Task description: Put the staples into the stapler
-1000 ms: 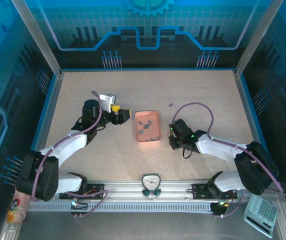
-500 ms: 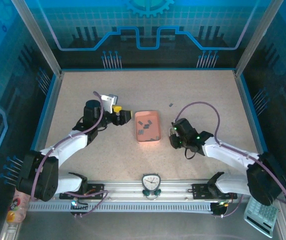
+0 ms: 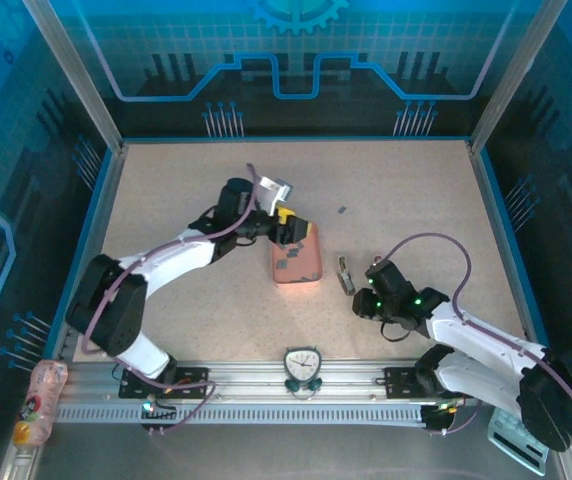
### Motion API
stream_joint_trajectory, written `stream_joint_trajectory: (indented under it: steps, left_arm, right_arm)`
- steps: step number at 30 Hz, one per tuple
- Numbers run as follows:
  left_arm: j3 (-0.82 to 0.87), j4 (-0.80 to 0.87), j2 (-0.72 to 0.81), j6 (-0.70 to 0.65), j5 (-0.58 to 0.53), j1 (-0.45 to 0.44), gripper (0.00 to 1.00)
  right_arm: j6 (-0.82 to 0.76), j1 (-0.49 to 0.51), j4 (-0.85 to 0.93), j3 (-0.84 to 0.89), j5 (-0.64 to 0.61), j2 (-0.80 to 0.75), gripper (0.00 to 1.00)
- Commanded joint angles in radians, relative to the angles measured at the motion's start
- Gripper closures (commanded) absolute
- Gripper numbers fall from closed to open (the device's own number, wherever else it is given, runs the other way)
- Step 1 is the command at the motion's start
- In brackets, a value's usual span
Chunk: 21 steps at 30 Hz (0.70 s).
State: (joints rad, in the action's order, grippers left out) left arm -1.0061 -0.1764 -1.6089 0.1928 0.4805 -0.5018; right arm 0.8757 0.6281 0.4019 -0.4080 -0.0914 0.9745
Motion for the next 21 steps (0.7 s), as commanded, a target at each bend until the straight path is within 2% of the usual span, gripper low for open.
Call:
stream_joint_trajectory:
  steps: [1, 5, 10, 21]
  left_arm:
    - [-0.09, 0.136, -0.08, 0.033, 0.063, -0.054, 0.23]
    - [-0.187, 0.208, -0.186, 0.063, 0.087, -0.106, 0.23]
    - [-0.265, 0.211, -0.276, 0.097, 0.101, -0.155, 0.24]
    - [-0.375, 0.272, -0.399, 0.084, 0.084, -0.195, 0.27]
  right_arm:
    - [0.072, -0.004, -0.068, 0.006, 0.034, 0.031, 0.73]
    - [0.075, -0.011, -0.138, 0.012, 0.045, 0.106, 0.74]
    - [0.061, -0.039, -0.193, 0.011, 0.06, 0.181, 0.77]
    - [0.024, -0.09, -0.245, 0.013, 0.073, 0.221, 0.79]
